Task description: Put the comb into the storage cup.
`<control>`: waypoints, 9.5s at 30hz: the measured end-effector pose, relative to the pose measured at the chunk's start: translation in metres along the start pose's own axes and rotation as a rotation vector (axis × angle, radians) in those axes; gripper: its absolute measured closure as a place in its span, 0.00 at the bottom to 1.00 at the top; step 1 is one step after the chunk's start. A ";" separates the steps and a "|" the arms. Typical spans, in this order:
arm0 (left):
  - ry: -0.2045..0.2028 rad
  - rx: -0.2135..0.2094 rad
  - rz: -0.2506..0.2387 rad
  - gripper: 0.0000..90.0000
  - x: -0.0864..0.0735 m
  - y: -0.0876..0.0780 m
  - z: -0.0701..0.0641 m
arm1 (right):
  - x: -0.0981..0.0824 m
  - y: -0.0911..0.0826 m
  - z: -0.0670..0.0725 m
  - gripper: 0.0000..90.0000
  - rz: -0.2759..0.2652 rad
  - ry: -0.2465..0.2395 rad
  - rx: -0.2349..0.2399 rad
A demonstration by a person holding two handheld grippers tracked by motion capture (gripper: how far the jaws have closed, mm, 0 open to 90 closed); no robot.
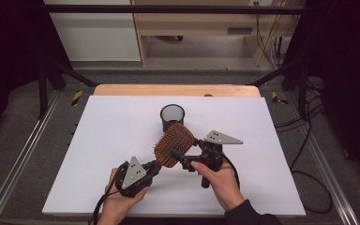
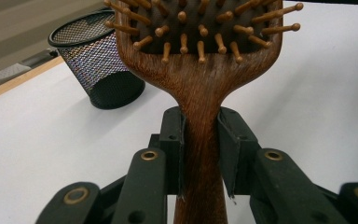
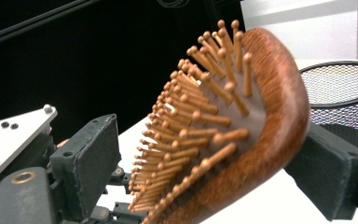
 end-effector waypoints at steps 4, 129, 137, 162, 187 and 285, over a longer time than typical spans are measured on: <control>0.001 0.001 -0.004 0.81 0.001 0.000 -0.001 | 0.004 0.000 -0.001 0.18 -0.005 0.016 0.007; -0.367 0.288 -0.174 0.07 -0.057 -0.081 0.114 | 0.086 -0.061 -0.093 0.58 -0.181 0.137 -0.256; -0.361 0.296 -0.172 0.06 -0.058 -0.080 0.115 | 0.103 -0.067 -0.094 0.58 -0.195 0.123 -0.261; -0.366 0.323 -0.173 0.06 -0.063 -0.082 0.118 | 0.160 -0.062 -0.083 0.58 -0.222 0.100 -0.258; -0.368 0.322 -0.187 0.06 -0.064 -0.083 0.119 | 0.196 -0.020 -0.083 0.58 -0.251 0.095 -0.284; -0.327 0.290 -0.182 0.03 -0.058 -0.077 0.115 | 0.134 0.082 -0.124 0.57 -0.067 0.093 -0.355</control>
Point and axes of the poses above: each handheld gripper's, and its own axes: y roughly forward along the jaws, x roughly out of its top, z roughly to its left, the point moved 8 cm from there along y, roughly forward along the jaws, and after that the axes turned 5 degrees about z, right-handed, at the moved point
